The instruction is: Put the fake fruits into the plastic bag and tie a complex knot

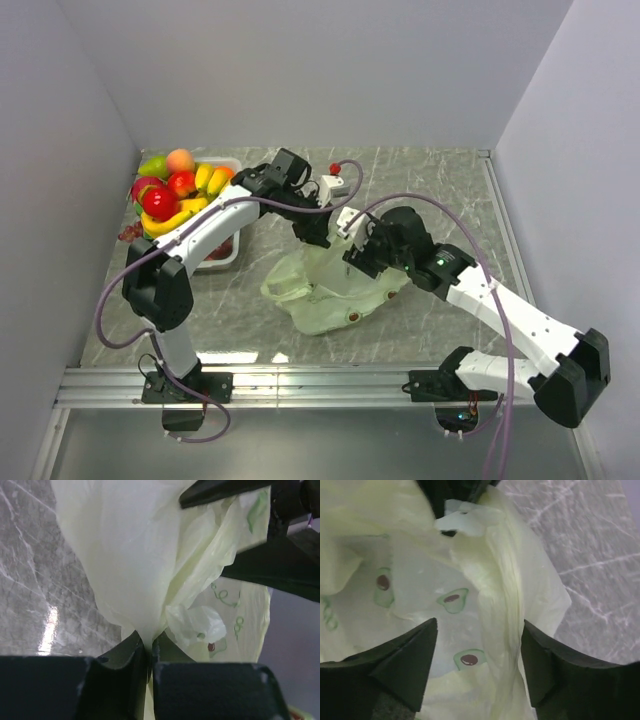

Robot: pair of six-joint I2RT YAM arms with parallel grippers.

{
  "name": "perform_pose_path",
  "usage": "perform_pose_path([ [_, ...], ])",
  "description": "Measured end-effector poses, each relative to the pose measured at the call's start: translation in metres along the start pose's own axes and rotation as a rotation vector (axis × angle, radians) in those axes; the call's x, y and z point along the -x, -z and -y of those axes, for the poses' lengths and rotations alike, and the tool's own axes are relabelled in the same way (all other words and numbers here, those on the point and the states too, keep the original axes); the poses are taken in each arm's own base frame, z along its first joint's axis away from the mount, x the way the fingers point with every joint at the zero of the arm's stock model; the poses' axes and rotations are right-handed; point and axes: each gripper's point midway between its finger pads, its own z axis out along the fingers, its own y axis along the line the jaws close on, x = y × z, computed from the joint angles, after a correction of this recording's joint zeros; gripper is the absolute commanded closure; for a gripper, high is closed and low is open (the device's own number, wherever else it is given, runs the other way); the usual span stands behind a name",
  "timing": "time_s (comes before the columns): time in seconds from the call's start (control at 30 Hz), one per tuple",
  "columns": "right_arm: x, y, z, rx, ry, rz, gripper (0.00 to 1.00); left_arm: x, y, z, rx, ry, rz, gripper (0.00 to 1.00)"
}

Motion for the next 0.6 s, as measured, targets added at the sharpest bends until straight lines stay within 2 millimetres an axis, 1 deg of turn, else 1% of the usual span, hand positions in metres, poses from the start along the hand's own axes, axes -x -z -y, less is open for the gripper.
perform_pose_path([
  [0.03,-0.001,-0.004,0.003,-0.015,0.002,-0.010,0.54,0.001,-0.001,0.000,-0.009,-0.009,-0.005,0.88],
  [0.1,-0.007,-0.011,0.008,-0.041,0.008,-0.039,0.70,0.003,-0.001,-0.002,-0.019,-0.027,-0.016,0.87],
  [0.13,-0.010,-0.014,0.010,-0.049,0.006,-0.056,0.91,0.002,-0.002,-0.003,-0.023,-0.033,-0.023,0.86],
  [0.17,-0.013,-0.016,0.011,-0.053,0.006,-0.070,1.00,0.002,-0.002,-0.004,-0.025,-0.040,-0.027,0.86],
  [0.27,-0.020,-0.017,0.009,-0.052,-0.011,-0.103,1.00,0.000,0.001,-0.003,-0.034,-0.068,-0.040,0.87],
  [0.33,-0.020,-0.015,0.008,-0.045,-0.017,-0.109,1.00,0.002,0.004,-0.001,-0.044,-0.101,-0.040,0.87],
  [0.37,-0.020,-0.014,0.008,-0.042,-0.024,-0.110,0.88,0.003,0.006,0.000,-0.047,-0.116,-0.040,0.87],
  [0.4,-0.019,-0.012,0.008,-0.040,-0.035,-0.110,0.66,0.005,0.007,0.001,-0.051,-0.132,-0.038,0.89],
  [0.43,-0.017,-0.009,0.007,-0.038,-0.048,-0.109,0.13,0.007,0.009,0.002,-0.055,-0.144,-0.037,0.89],
  [0.47,-0.015,-0.007,0.007,-0.035,-0.053,-0.105,0.05,0.009,0.010,0.002,-0.058,-0.156,-0.036,0.89],
  [0.6,-0.004,0.002,0.011,-0.048,-0.056,-0.072,0.03,0.010,0.009,0.003,-0.077,-0.184,-0.033,0.86],
])
